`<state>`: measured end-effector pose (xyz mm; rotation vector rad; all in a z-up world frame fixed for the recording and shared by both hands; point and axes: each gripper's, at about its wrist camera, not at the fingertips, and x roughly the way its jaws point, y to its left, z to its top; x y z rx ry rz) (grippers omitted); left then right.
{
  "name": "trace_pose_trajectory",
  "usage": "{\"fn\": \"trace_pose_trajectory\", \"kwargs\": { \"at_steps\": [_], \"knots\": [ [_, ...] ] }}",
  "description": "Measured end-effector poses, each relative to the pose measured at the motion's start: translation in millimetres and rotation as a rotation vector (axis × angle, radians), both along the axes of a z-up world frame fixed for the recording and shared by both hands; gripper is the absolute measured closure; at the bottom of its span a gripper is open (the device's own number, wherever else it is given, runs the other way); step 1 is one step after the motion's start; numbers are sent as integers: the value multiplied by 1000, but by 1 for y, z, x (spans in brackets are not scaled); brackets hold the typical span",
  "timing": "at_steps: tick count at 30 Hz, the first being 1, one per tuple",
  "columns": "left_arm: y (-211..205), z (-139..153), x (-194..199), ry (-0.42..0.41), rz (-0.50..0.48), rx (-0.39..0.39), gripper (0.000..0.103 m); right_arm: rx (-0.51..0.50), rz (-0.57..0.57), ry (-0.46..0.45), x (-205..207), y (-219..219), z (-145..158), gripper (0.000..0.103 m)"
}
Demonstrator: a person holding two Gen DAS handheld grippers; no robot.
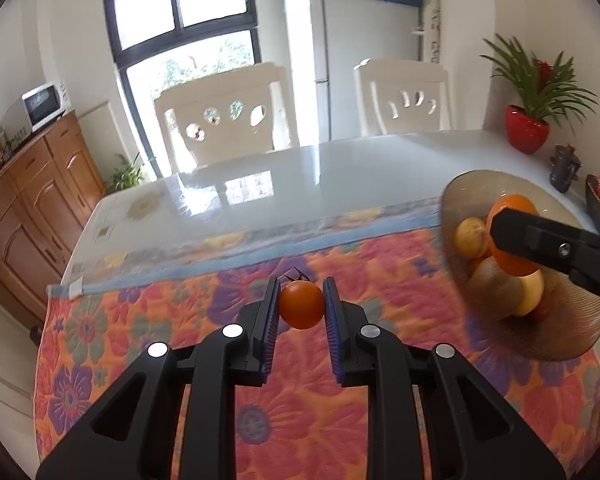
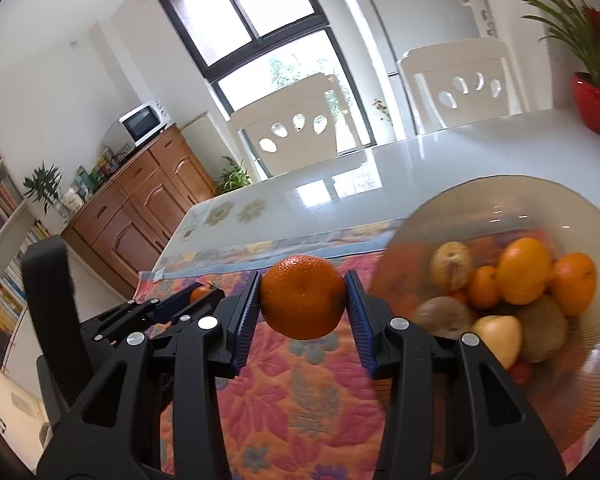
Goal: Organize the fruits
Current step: 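Carry the mandarin and cherry tomato into the glass bowl and open both tools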
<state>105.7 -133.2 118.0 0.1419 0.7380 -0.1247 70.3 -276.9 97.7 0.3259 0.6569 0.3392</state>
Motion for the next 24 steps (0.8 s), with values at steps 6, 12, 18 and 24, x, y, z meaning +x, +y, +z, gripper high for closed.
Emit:
{"fn": "trace_pose_trajectory", "kwargs": {
  "at_steps": [6,12,18,24],
  "knots": [
    [-35,13,-2,-13,-44,-4,83,8,-41,-2,-6,-37,4,60],
    [-72,24,-1,5,-128,-67,83,24,-90,4,-10,-77,8,60],
    [-124,23,-9,22,-250,-76,82,17,-183,45,-15,-127,2,60],
    [-161,7,-19,93,-360,-74,81,-58,-300,112,-23,-160,-10,59]
  ]
}}
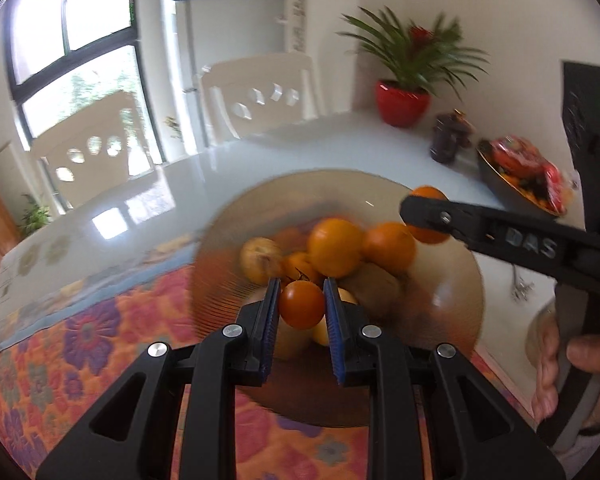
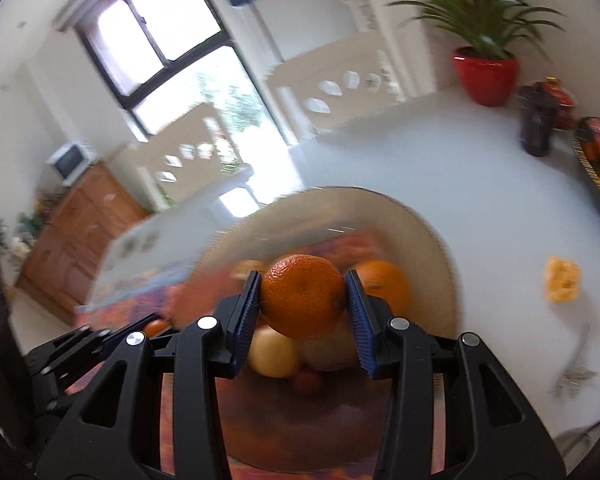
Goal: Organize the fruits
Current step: 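Carry the mandarin and cherry tomato into the glass bowl and open both tools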
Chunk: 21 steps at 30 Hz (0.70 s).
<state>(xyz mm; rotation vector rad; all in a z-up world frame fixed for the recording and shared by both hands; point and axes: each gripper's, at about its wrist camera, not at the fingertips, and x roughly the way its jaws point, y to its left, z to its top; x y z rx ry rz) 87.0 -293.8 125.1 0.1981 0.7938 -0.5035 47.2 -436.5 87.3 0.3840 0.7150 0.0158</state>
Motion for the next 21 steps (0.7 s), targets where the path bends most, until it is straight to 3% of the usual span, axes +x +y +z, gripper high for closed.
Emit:
{"fn": "trace_pose_trajectory", "kwargs": {
  "at_steps": [5,6,7,8,9,13,18,21],
  "knots": [
    [-8,-12,0,82,-52,-2,81,-9,-57,55,-9,-10,-11,58],
    [-10,-14,-1,83,-70,16,73,-20,-59,64,-12,-9,-12,57],
    [-14,-17,-3,92,-103,54,34,-36,-62,69,-16,-8,-12,44],
    [-16,-19,-5,95,-124,71,11,-48,-65,66,-17,-7,-11,8],
    [-17,-18,-7,83,-142,78,5,-67,-74,41,-20,-5,-8,5],
    [-11,-15,-11,22,-136,132,5,-110,-81,1,-28,4,2,3],
    [20,-11,-1,42,-86,75,5,-104,-67,-39,-37,17,9,3],
    [45,-6,1,6,-45,65,5,-120,-76,-107,-47,28,20,3]
  ]
}}
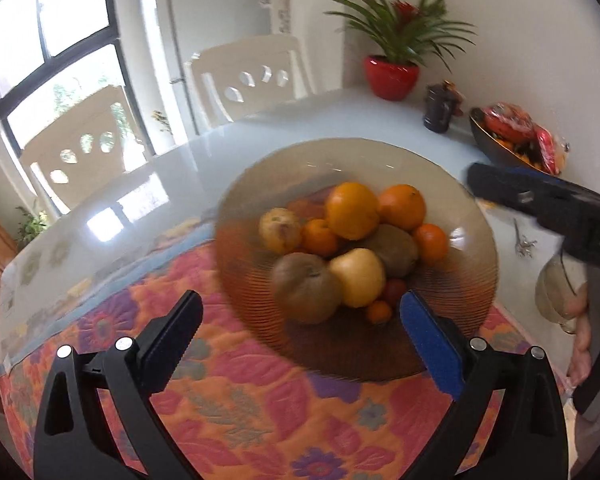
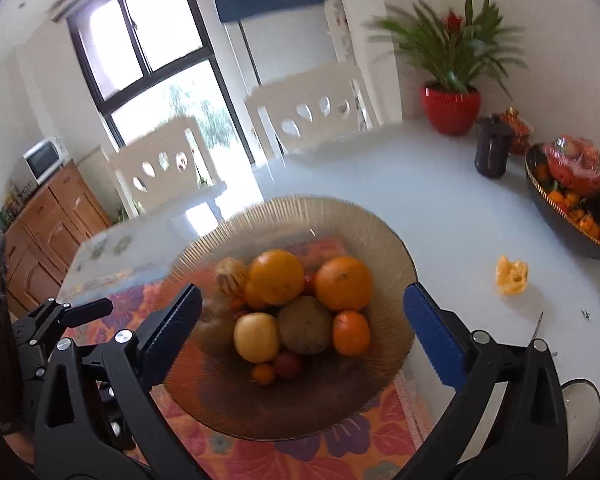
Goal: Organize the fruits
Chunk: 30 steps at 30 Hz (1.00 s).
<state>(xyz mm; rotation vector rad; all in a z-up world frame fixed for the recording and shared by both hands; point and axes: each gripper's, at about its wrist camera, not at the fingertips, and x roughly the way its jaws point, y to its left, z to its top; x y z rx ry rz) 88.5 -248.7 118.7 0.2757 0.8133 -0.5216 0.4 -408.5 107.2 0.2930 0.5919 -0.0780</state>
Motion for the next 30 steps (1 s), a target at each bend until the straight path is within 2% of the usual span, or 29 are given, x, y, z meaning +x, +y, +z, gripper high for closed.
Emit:
{"fn": "trace_pose_trajectory", "kwargs": {
  "at_steps": [2,6,11,15,17,20,23,26,28,30],
  "knots": [
    [12,3,1,-19,13,4,5,-9,2,-46,-5,6,10,3],
    [40,13,5,-39,48,-1,5,-14,16,-43,-3,18,23,3],
    [67,7,2,-76,64,-9,5,-59,33,-26,-12,44,14,3],
    [77,-16,-1,-47,54,-44,5,-86,13,-19,-28,64,-10,3],
    [82,-32,-1,-9,51,-96,5,-90,-11,-21,-38,70,-23,3],
    [83,-55,-1,19,54,-126,5,-123,-41,-19,-54,85,-48,3],
    [77,-74,-6,-12,45,-89,5,-140,-58,-18,-64,97,-69,3],
    [75,-86,-17,-86,23,-63,5,-129,-64,-30,-69,103,-89,3],
    [74,-93,-19,-85,10,-60,5,-152,-68,9,-62,109,-107,3],
    [73,-96,-16,-48,-5,-71,5,-166,-89,111,-46,112,-120,3]
  ]
}}
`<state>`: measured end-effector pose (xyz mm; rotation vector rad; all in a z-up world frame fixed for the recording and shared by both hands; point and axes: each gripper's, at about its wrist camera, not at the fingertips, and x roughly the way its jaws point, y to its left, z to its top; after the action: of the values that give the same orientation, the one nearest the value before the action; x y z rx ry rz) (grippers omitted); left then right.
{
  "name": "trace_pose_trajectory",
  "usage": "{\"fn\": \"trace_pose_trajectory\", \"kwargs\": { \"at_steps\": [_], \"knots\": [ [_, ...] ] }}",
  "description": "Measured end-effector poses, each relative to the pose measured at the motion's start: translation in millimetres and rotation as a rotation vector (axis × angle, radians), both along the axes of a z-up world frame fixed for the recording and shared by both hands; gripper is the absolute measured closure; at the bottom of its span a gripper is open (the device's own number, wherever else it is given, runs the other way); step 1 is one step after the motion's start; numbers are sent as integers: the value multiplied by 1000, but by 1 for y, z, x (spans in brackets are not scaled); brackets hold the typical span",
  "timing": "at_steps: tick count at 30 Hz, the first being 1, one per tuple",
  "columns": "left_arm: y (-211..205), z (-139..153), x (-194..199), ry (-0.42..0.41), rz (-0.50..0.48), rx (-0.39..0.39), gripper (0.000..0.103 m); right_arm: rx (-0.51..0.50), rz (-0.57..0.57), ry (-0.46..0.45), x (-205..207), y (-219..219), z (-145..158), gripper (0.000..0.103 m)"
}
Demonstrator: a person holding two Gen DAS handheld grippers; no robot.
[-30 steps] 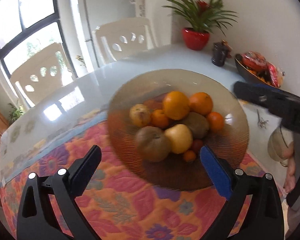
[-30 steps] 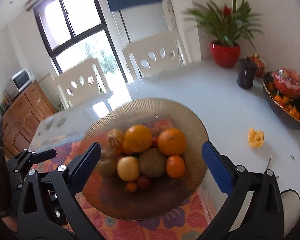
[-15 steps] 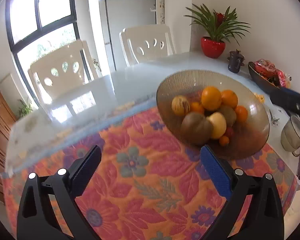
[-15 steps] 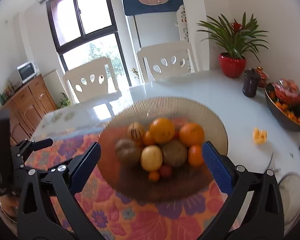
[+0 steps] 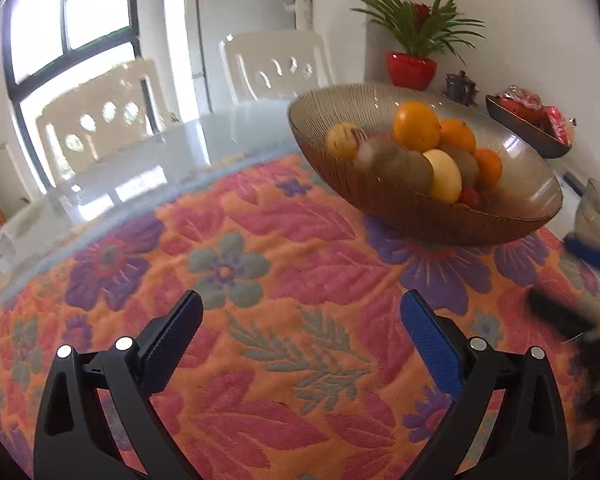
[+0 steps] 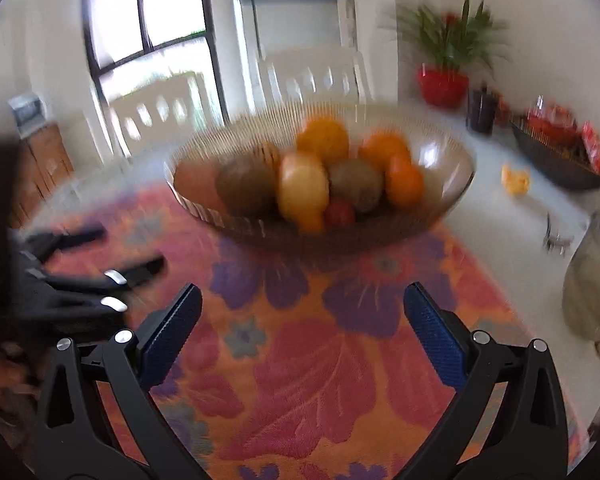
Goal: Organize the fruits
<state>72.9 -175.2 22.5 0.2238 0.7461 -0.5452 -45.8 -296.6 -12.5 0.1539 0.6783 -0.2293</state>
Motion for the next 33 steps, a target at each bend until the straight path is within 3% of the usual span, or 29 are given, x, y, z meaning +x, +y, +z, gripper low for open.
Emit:
{"fn": "trace_pose_trajectory", "kwargs": {
  "at_steps": [9,33],
  "knots": [
    [-3,-2,1,10,-6,13,5,129,-24,73,14,-20,-15,3],
    [-1,-6,7,47,0,3,5,127,-12,81,15,-19,-15,3]
  ]
}}
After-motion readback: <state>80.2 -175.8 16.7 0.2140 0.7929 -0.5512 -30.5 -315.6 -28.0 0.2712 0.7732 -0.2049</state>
